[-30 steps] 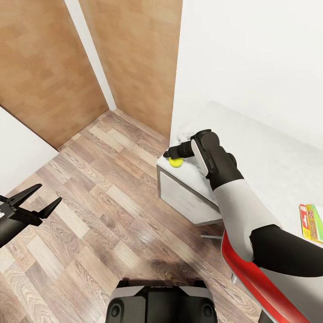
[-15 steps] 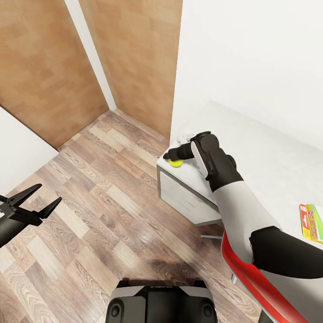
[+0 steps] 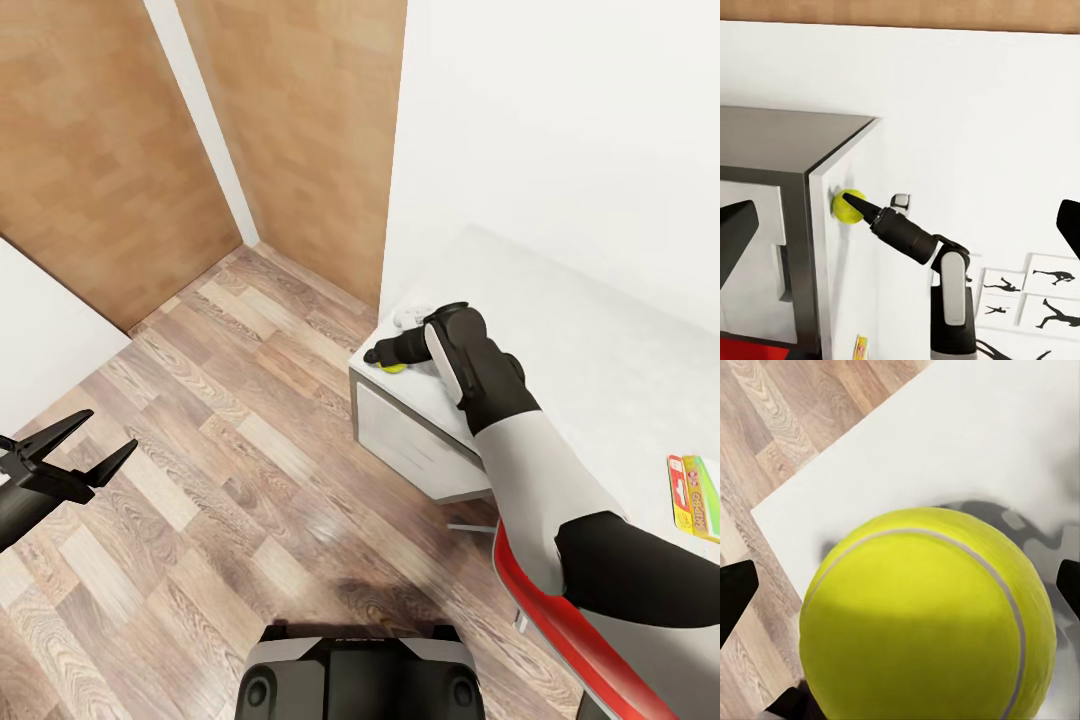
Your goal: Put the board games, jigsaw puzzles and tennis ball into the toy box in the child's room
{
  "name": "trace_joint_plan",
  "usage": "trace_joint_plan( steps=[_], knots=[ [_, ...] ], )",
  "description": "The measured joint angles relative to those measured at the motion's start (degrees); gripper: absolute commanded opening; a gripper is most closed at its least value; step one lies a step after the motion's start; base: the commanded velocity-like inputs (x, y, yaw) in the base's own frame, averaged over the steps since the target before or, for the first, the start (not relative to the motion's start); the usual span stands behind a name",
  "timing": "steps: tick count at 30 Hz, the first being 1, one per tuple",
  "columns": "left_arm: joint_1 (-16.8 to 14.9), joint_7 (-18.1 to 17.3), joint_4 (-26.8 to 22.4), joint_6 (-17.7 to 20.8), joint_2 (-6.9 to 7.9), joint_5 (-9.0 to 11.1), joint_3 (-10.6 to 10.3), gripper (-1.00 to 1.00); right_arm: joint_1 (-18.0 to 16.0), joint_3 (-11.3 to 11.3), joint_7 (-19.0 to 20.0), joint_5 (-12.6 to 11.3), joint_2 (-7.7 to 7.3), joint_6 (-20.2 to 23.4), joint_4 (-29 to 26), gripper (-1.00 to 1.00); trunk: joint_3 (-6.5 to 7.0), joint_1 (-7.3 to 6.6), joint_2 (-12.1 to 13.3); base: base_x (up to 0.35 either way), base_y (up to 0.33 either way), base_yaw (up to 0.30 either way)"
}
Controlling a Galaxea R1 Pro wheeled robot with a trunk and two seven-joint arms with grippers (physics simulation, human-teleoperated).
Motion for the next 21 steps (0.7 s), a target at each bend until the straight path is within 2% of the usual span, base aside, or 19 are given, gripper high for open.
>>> trace_joint_plan(
  steps=[14,15,21],
  knots=[
    [0.00,-0.05,0.00,0.00,0.00,0.00,0.00,1.00,1.55,0.11,0.03,0.03,0.00,-0.02,-1.13,1.00,0.01,-0.01,-0.02,0.000,0.000,0.000],
    [0.00,-0.06,0.00,0.00,0.00,0.00,0.00,1.00,1.64,0.12,0.02,0.06,0.00,-0.02,-1.25,-1.00,0.01,-0.01,-0.02,0.000,0.000,0.000],
    [0.01,-0.09,0.00,0.00,0.00,0.01,0.00,1.00,1.78,0.17,-0.04,0.57,0.00,-0.05,-1.25,-1.00,0.01,-0.02,-0.03,0.000,0.000,0.000]
  ],
)
